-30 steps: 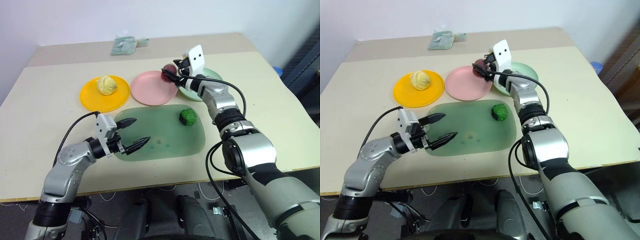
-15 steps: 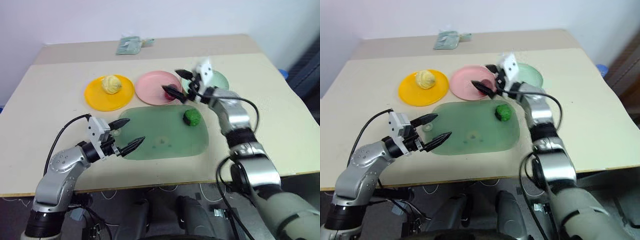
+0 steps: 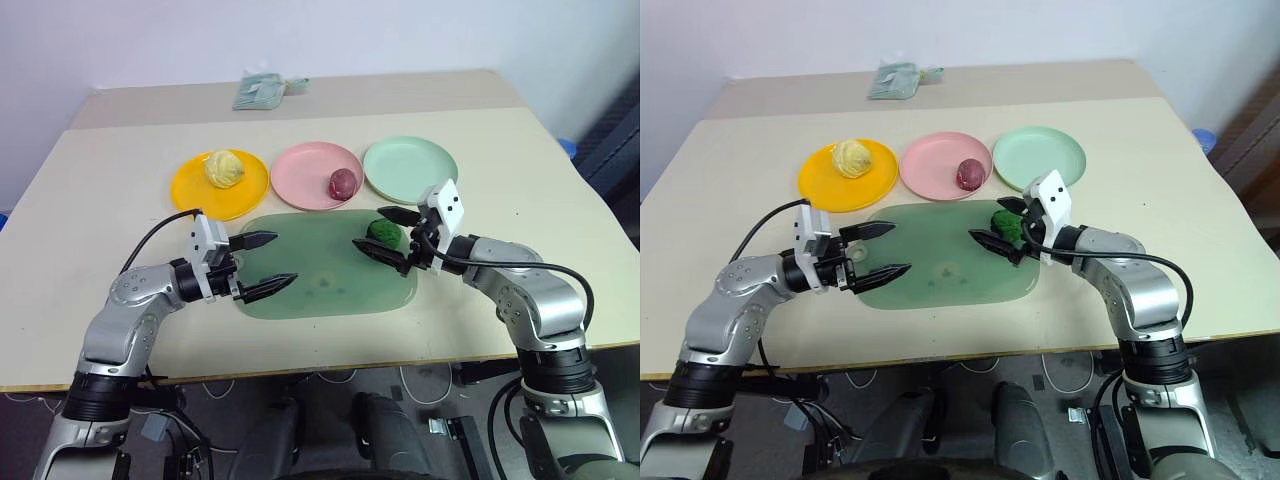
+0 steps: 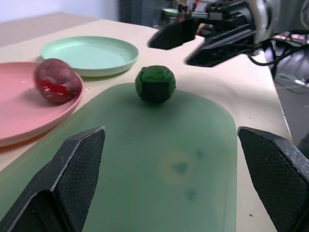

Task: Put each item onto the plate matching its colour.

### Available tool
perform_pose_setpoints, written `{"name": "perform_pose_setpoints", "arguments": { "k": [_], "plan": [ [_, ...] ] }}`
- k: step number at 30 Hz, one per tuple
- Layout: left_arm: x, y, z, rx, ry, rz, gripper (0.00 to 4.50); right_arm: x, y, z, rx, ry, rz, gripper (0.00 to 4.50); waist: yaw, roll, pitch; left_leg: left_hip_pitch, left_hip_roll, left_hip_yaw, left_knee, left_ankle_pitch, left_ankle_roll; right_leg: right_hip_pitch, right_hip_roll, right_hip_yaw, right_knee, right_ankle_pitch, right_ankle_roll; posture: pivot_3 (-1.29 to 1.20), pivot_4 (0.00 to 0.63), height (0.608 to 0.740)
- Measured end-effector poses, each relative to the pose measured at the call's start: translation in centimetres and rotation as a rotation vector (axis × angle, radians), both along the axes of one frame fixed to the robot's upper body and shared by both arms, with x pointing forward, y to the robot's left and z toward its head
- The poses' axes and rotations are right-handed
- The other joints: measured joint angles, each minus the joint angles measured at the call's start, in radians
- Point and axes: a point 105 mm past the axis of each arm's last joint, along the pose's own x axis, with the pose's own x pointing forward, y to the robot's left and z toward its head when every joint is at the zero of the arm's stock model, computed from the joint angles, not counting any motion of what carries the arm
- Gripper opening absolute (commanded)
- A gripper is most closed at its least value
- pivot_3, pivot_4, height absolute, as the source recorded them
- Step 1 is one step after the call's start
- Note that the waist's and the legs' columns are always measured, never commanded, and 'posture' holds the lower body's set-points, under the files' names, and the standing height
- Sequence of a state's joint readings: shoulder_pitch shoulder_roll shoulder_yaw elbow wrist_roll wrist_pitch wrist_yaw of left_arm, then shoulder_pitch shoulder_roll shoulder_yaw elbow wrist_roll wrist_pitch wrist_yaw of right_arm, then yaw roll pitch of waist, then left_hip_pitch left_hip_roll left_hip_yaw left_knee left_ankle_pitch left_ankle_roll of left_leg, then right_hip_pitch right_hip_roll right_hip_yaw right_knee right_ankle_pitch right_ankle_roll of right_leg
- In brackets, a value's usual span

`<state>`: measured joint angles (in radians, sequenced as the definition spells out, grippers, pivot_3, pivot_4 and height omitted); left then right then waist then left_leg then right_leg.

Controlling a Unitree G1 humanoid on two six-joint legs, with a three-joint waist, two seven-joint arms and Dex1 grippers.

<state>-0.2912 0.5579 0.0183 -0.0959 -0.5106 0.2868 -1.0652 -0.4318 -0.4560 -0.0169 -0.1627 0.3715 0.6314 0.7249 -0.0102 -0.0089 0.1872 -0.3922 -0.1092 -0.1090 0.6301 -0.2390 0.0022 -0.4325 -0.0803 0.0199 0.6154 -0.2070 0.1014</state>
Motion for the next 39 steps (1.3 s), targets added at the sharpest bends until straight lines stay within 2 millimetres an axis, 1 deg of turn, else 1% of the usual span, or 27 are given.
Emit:
{"name": "perform_pose_setpoints", "arguments": {
  "k": [3, 6, 9, 10, 13, 16, 17, 18, 19, 20, 21, 22, 23, 26, 29, 32, 33, 34, 35, 36, 37, 38, 39],
  "plan": [
    [0.1, -0.1, 0.2, 0.001, -0.008, -0.008, 4.5, 1.1, -1.1, -1.4, -0.013, 0.022, -0.065, 4.45, -0.001, 0.0, 0.0, 0.0, 0.0, 0.0, 0.0, 0.0, 0.0, 0.0, 0.0, 0.0, 0.0, 0.0, 0.0, 0.0, 0.15, 0.74],
    [0.0, 0.0, 0.1, 0.007, -0.004, -0.012, 4.5, 1.8, -1.8, -1.9, -0.022, 0.021, -0.095, 4.45, -0.001, 0.0, 0.0, 0.0, 0.0, 0.0, 0.0, 0.0, 0.0, 0.0, 0.0, 0.0, 0.0, 0.0, 0.0, 0.0, 0.15, 0.74],
    [-0.2, 0.3, -0.4, 0.013, 0.013, -0.005, 4.5, 2.3, -2.4, -2.2, -0.032, 0.016, -0.114, 4.45, -0.002, 0.0, 0.0, 0.0, 0.0, 0.0, -0.001, 0.0, 0.0, 0.0, 0.0, 0.0, 0.0, 0.0, 0.0, 0.0, 0.15, 0.74],
    [-0.2, 0.3, -0.5, 0.012, 0.016, -0.002, 4.5, 2.4, -2.7, -2.7, -0.039, 0.024, -0.125, 4.45, -0.002, 0.0, 0.0, 0.0, 0.0, 0.0, 0.0, 0.0, 0.0, 0.0, 0.0, 0.0, 0.0, 0.0, 0.0, 0.0, 0.15, 0.74],
    [-0.4, 0.2, -0.5, 0.013, 0.013, 0.005, 4.5, 2.5, -2.9, -3.1, -0.038, 0.04, -0.127, 4.45, 0.0, 0.0, 0.0, 0.0, 0.0, 0.0, 0.0, 0.0, 0.0, 0.0, 0.0, 0.0, 0.0, 0.0, 0.0, 0.0, 0.15, 0.74],
    [-0.6, 0.1, -0.4, 0.013, 0.006, 0.006, 4.5, 2.5, -2.9, -3.5, -0.037, 0.055, -0.122, 3.66, -0.001, 0.0, 0.0, 0.0, 0.0, 0.0, 0.0, 0.0, 0.0, 0.0, 0.0, 0.0, 0.0, 0.0, 0.0, 0.0, 0.15, 0.74],
    [-0.6, 0.1, -0.5, 0.013, 0.007, 0.01, 4.5, 2.4, -2.9, -3.5, -0.036, 0.058, -0.115, 3.14, -0.001, 0.0, 0.0, 0.0, 0.0, 0.0, 0.0, 0.0, 0.0, 0.0, 0.0, 0.0, 0.0, 0.0, 0.0, 0.0, 0.15, 0.74],
    [-0.6, 0.2, -0.5, 0.013, 0.01, 0.015, 4.5, 2.4, -2.9, -3.5, -0.036, 0.059, -0.11, 2.79, -0.001, 0.0, 0.0, 0.0, 0.0, 0.0, 0.0, 0.0, 0.0, 0.0, 0.0, 0.0, 0.0, 0.0, 0.0, 0.0, 0.15, 0.74],
    [-0.7, 0.2, -0.6, 0.013, 0.011, 0.019, 4.5, 2.4, -2.9, -3.5, -0.037, 0.06, -0.106, 2.18, -0.001, 0.0, 0.0, 0.0, 0.0, 0.0, 0.0, 0.0, 0.0, 0.0, 0.0, 0.0, 0.0, 0.0, 0.0, 0.0, 0.15, 0.74],
    [-0.7, 0.1, -0.6, 0.013, 0.011, 0.019, 4.5, 2.3, -2.9, -3.5, -0.037, 0.06, -0.103, 1.76, -0.001, 0.0, 0.0, 0.0, 0.0, 0.0, 0.0, 0.0, 0.0, 0.0, 0.0, 0.0, 0.0, 0.0, 0.0, 0.0, 0.15, 0.74],
    [-0.8, 0.1, -0.6, 0.013, 0.011, 0.02, 4.5, 2.3, -2.9, -3.5, -0.036, 0.061, -0.102, 1.43, -0.001, 0.0, 0.0, 0.0, 0.0, 0.0, 0.0, 0.0, 0.0, 0.0, 0.0, 0.0, 0.0, 0.0, 0.0, 0.0, 0.15, 0.74],
    [-0.9, 0.1, -0.6, 0.013, 0.009, 0.021, 4.5, 2.4, -2.8, -3.5, -0.035, 0.06, -0.1, 1.22, -0.001, 0.0, 0.0, 0.0, 0.0, 0.0, 0.0, 0.0, 0.0, 0.0, 0.0, 0.0, 0.0, 0.0, 0.0, 0.0, 0.15, 0.74],
    [-0.9, 0.1, -0.6, 0.013, 0.008, 0.023, 4.5, 2.4, -2.8, -3.4, -0.034, 0.059, -0.1, 1.14, -0.001, 0.0, 0.0, 0.0, 0.0, 0.0, 0.0, 0.0, 0.0, 0.0, 0.0, 0.0, 0.0, 0.0, 0.0, 0.0, 0.15, 0.74],
    [-1.0, 0.2, -0.7, 0.013, 0.011, 0.035, 4.5, 3.0, -2.4, -2.1, -0.023, 0.03, -0.09, 1.14, -0.001, 0.0, 0.0, 0.0, 0.0, 0.0, 0.0, 0.0, 0.0, 0.0, 0.0, 0.0, 0.0, 0.0, 0.0, 0.0, 0.15, 0.74],
    [-1.0, 0.3, -0.8, 0.012, 0.015, 0.043, 4.5, 4.4, -2.0, 0.3, 0.022, -0.03, -0.09, 1.14, -0.003, 0.0, 0.0, 0.0, 0.0, 0.0, 0.0, 0.0, 0.0, 0.0, 0.0, 0.0, 0.0, 0.0, 0.0, 0.0, 0.15, 0.74],
    [-0.9, 0.4, -0.7, 0.01, 0.012, 0.058, 4.5, 7.3, -2.7, 3.6, 0.059, -0.123, -0.165, 1.14, -0.004, 0.0, 0.0, 0.0, 0.0, 0.001, 0.0, 0.0, 0.0, 0.0, 0.001, 0.0, 0.0, 0.0, 0.0, 0.0, 0.15, 0.74],
    [-0.9, 0.4, -0.7, 0.009, 0.01, 0.065, 4.5, 9.0, -3.2, 5.0, 0.057, -0.162, -0.219, 1.14, -0.005, 0.0, 0.0, 0.0, 0.0, 0.001, 0.0, 0.0, 0.0, 0.0, 0.001, 0.0, 0.0, 0.0, 0.0, 0.0, 0.15, 0.74],
    [-0.9, 0.4, -0.6, 0.007, 0.007, 0.071, 4.5, 10.3, -3.8, 6.2, 0.055, -0.193, -0.269, 1.14, -0.006, 0.0, 0.0, 0.0, 0.0, 0.001, -0.001, 0.0, 0.0, -0.001, 0.001, 0.0, 0.0, 0.0, 0.0, 0.0, 0.15, 0.74],
    [-0.9, 0.3, -0.5, 0.004, 0.002, 0.078, 4.5, 11.1, -4.4, 7.3, 0.063, -0.227, -0.311, 1.14, -0.004, 0.0, 0.0, 0.0, 0.0, 0.0, -0.002, 0.0, 0.0, 0.0, 0.001, 0.0, -0.001, 0.0, 0.0, 0.0, 0.15, 0.74],
    [-0.8, 0.4, -0.5, 0.004, -0.001, 0.092, 4.5, 11.7, -4.6, 8.0, 0.062, -0.248, -0.334, 1.14, -0.003, 0.0, 0.0, 0.0, 0.0, 0.0, -0.002, 0.001, -0.001, 0.0, 0.001, 0.0, -0.001, 0.0, 0.0, 0.0, 0.15, 0.74],
    [-0.6, 0.5, -0.3, 0.004, -0.012, 0.118, 4.5, 12.4, -4.9, 8.2, 0.049, -0.253, -0.368, 1.61, -0.003, 0.0, 0.0, 0.0, 0.0, 0.001, -0.002, 0.001, -0.002, 0.0, 0.001, 0.0, -0.001, 0.0, 0.0, 0.0, 0.15, 0.74],
    [-0.5, 0.5, -0.2, 0.003, -0.02, 0.138, 4.5, 12.8, -5.1, 7.8, 0.031, -0.248, -0.39, 2.09, -0.003, 0.0, 0.0, 0.0, 0.0, 0.001, -0.002, 0.002, -0.003, 0.0, 0.001, 0.0, -0.002, 0.0, 0.0, 0.0, 0.15, 0.74],
    [-0.4, 0.7, -0.1, -0.003, -0.028, 0.164, 4.5, 13.1, -5.3, 7.0, 0.01, -0.231, -0.41, 2.4, -0.004, 0.0, 0.0, 0.0, 0.0, 0.001, -0.002, 0.001, -0.003, 0.0, 0.001, 0.0, -0.002, 0.0, 0.0, 0.0, 0.15, 0.74]
  ]
}}
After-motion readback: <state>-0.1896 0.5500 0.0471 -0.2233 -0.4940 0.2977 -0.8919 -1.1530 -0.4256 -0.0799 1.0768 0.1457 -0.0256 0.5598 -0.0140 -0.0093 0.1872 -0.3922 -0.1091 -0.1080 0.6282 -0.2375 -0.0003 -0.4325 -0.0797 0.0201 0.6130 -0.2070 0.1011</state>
